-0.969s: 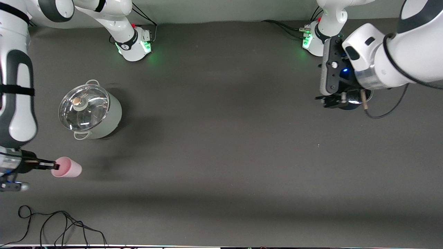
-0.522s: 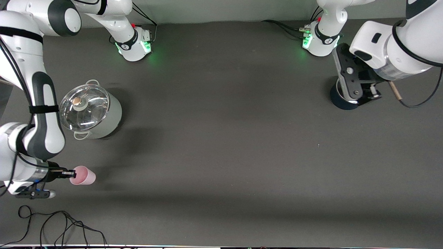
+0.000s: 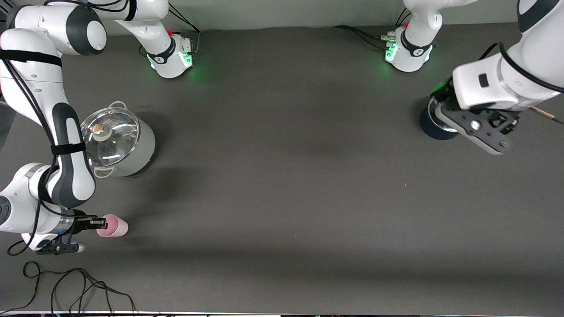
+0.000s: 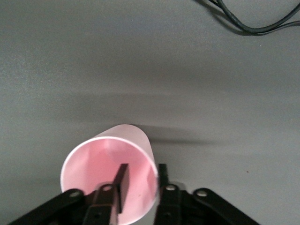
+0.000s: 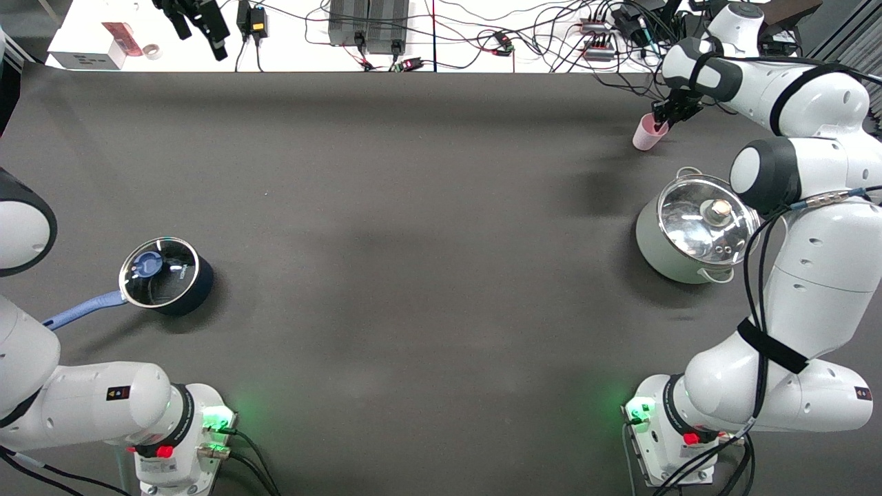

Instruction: Transfer pink cup from left to right arm

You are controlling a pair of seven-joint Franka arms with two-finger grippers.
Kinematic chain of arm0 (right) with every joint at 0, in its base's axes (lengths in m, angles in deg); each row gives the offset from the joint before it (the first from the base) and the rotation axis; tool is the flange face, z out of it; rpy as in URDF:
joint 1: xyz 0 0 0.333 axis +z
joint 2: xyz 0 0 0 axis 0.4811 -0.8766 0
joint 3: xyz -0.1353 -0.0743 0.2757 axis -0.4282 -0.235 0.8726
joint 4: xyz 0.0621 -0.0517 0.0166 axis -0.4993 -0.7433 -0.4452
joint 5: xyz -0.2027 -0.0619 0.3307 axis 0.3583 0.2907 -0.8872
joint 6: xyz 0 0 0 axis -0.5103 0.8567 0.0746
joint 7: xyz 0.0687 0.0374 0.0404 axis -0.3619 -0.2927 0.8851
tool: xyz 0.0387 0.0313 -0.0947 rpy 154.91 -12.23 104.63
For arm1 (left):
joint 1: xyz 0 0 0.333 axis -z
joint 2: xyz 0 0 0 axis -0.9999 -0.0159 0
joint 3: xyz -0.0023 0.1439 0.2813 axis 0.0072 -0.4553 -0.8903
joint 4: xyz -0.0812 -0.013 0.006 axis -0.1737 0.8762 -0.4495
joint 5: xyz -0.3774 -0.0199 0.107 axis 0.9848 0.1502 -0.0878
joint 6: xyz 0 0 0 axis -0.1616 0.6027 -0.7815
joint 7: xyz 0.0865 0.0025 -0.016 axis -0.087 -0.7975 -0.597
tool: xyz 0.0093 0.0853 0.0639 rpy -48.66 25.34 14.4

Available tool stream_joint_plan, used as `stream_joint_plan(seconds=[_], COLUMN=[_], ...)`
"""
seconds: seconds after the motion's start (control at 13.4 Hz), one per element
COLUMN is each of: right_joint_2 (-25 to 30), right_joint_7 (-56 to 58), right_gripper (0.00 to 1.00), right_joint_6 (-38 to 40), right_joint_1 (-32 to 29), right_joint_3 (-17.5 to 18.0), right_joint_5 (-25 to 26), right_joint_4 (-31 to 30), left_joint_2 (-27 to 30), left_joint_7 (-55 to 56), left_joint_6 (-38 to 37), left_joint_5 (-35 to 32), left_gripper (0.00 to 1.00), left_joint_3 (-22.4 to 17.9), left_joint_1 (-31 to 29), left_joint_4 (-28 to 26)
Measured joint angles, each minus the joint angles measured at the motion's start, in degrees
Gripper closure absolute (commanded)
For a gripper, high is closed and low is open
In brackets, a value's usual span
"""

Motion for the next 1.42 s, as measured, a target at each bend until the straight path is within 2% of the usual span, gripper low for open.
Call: stream_joint_plan(seconds=[0.3, 0.6, 0.82, 1.19, 1.42], right_joint_2=[0.0, 0.6, 3.3, 15.7, 21.9], right_joint_7=[0.7, 2.4, 2.5, 2.1, 1.1], right_gripper=[0.01, 0.0, 0.0, 0.0, 0.0], right_joint_6=[0.0, 0.5, 3.5, 15.4, 23.3], right_joint_1=[0.0, -0.5, -0.5, -0.2, 0.7], right_joint_3=[0.0, -0.1, -0.2, -0.2, -0.2], right_joint_5=[0.0, 0.0, 0.0, 0.0, 0.0], right_joint_4=[0.3, 1.0, 2.2, 3.1, 2.7], left_joint_2=[-2.4, -5.6, -5.8, -5.5, -3.4], left_joint_7=[8.4, 11.0, 11.0, 11.4, 12.3], left_joint_6=[4.4, 4.9, 4.6, 4.0, 5.3], left_joint_5=[-0.1, -0.1, -0.5, -0.7, -1.0], left_gripper=[0.0, 0.0, 0.0, 0.0, 0.0], left_joint_3=[-0.2, -0.2, -0.2, -0.1, -0.1], left_joint_1=[-3.4, -4.6, -6.4, -8.2, -8.3], left_joint_4=[0.0, -0.1, -0.1, -2.3, -5.8])
